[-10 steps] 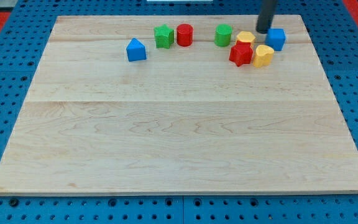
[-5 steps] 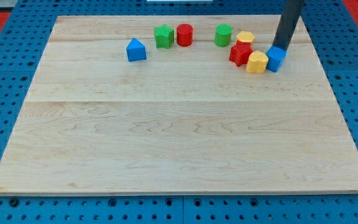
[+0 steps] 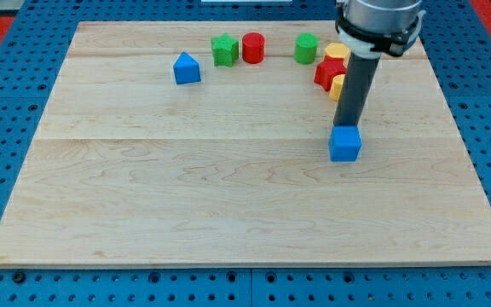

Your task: Slide the blue cube to the bottom center

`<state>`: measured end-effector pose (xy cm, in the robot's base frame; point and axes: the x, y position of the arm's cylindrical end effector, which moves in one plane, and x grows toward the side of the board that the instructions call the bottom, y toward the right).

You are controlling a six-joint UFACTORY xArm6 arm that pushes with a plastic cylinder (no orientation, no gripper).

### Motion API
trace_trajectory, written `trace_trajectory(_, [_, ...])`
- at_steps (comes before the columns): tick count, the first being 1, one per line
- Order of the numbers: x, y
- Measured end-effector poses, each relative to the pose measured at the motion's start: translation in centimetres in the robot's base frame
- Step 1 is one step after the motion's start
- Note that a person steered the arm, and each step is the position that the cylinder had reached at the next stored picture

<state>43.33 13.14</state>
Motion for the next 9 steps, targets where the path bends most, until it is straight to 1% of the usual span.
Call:
trace_trajectory(2, [5.2,2.5])
trace_trajectory(3, [7.1,2.6])
trace_trajectory(4, [8.4,0.3])
trace_trajectory(5, [8.7,-1.1])
trace_trajectory(6, [8.7,-1.1])
trace_trajectory(8, [7.9,-3.9])
trace_trajectory(9, [4.4,-3.9])
